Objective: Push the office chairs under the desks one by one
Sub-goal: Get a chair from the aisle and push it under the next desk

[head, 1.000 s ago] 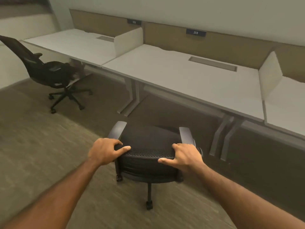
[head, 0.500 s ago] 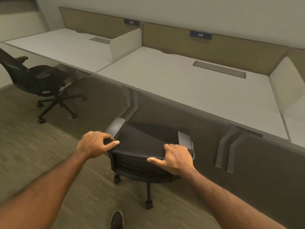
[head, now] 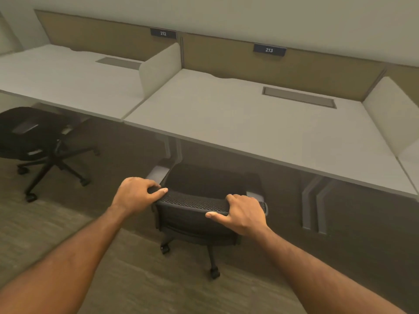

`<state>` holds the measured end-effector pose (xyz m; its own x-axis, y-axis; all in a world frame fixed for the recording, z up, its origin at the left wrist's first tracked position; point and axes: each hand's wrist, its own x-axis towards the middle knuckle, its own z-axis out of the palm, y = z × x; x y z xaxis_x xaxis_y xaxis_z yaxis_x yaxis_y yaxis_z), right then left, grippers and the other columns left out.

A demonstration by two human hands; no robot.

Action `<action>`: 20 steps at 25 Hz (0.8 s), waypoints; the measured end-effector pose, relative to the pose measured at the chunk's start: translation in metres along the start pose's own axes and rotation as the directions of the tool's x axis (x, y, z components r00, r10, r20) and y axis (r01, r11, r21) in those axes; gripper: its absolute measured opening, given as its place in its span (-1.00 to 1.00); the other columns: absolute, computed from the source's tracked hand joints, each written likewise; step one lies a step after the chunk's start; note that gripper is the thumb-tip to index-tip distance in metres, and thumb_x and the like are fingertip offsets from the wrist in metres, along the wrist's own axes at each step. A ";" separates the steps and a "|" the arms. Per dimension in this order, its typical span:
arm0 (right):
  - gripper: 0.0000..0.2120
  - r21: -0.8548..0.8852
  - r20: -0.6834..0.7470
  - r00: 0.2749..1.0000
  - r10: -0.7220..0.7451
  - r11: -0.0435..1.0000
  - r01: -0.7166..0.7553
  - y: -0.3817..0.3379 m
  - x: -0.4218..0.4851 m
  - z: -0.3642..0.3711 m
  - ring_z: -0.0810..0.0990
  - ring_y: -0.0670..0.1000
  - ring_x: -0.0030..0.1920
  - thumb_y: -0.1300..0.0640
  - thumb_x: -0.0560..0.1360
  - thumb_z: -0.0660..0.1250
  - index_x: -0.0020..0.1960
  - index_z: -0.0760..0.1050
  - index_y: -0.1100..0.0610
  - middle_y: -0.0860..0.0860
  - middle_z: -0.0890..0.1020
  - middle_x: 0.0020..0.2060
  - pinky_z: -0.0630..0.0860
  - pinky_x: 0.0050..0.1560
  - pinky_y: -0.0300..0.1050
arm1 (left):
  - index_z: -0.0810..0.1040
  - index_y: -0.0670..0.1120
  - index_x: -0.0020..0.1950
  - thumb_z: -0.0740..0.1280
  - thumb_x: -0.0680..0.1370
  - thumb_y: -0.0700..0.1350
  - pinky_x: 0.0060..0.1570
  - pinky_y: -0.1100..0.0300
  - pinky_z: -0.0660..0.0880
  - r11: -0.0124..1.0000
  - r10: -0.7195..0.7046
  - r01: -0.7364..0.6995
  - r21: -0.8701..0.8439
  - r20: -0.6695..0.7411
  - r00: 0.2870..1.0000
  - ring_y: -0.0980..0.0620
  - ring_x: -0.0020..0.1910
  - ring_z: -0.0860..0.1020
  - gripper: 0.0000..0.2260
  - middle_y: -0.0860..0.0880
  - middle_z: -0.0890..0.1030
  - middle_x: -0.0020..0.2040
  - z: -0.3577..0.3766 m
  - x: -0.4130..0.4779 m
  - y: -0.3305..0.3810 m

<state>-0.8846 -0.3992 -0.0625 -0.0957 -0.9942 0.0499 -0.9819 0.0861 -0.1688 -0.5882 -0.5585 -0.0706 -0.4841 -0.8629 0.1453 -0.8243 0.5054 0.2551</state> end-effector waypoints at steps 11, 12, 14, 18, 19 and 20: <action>-0.24 -0.004 0.026 0.999 0.042 0.999 -0.042 -0.047 0.108 0.014 0.35 -0.11 -0.41 -0.71 0.34 -0.18 -0.31 0.23 -0.01 -0.11 0.39 -0.40 0.29 -0.25 -0.04 | 0.66 0.14 0.18 -0.02 0.52 0.39 0.46 -0.12 0.22 0.996 -0.029 0.017 0.086 0.135 0.990 0.10 0.25 0.54 -0.42 0.15 0.66 0.17 -0.013 0.091 -0.080; -0.22 -0.008 0.035 0.998 0.051 0.999 -0.051 -0.051 0.115 0.016 0.37 -0.07 -0.38 -0.71 0.33 -0.19 -0.28 0.28 0.01 -0.10 0.40 -0.38 0.31 -0.21 -0.02 | 0.66 0.14 0.17 -0.02 0.50 0.42 0.47 -0.11 0.21 0.996 -0.033 0.021 0.086 0.143 0.989 0.11 0.26 0.53 -0.40 0.16 0.66 0.18 -0.014 0.098 -0.086; -0.16 -0.006 0.051 0.996 0.077 0.997 -0.077 -0.059 0.131 0.019 0.41 0.01 -0.30 -0.71 0.32 -0.20 -0.18 0.36 0.04 -0.07 0.43 -0.31 0.38 -0.14 0.05 | 0.66 0.17 0.16 -0.03 0.46 0.49 0.47 -0.12 0.21 0.997 -0.026 0.014 0.077 0.145 0.989 0.12 0.25 0.53 -0.35 0.19 0.65 0.17 -0.016 0.114 -0.099; -0.13 0.008 0.078 0.991 0.109 0.994 -0.110 -0.075 0.156 0.022 0.43 0.05 -0.22 -0.70 0.34 -0.15 -0.08 0.44 0.06 0.00 0.54 -0.20 0.47 0.01 0.14 | 0.66 0.19 0.11 -0.04 0.44 0.53 0.46 -0.13 0.24 0.998 -0.007 0.000 0.059 0.129 0.992 0.15 0.20 0.55 -0.34 0.21 0.66 0.12 -0.020 0.139 -0.117; -0.10 0.010 0.082 0.989 0.119 0.993 -0.120 -0.079 0.160 0.023 0.46 0.06 -0.20 -0.70 0.34 -0.15 -0.05 0.48 0.08 0.01 0.58 -0.17 0.47 0.02 0.15 | 0.66 0.19 0.10 -0.04 0.44 0.53 0.45 -0.13 0.24 0.998 0.002 -0.009 0.059 0.125 0.992 0.15 0.19 0.55 -0.35 0.20 0.66 0.11 -0.021 0.145 -0.121; -0.07 0.009 0.081 0.988 0.130 0.991 -0.131 -0.084 0.162 0.026 0.49 0.08 -0.18 -0.69 0.34 -0.15 -0.01 0.51 0.09 0.03 0.60 -0.14 0.48 0.02 0.16 | 0.66 0.19 0.09 -0.03 0.44 0.52 0.45 -0.13 0.24 0.998 0.012 -0.020 0.059 0.121 0.993 0.14 0.18 0.56 -0.35 0.20 0.67 0.10 -0.022 0.149 -0.126</action>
<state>-0.8129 -0.5689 -0.0656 -0.2091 -0.9765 -0.0520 -0.9593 0.2151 -0.1828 -0.5500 -0.7507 -0.0601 -0.5260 -0.8499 0.0321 -0.8307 0.5215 0.1949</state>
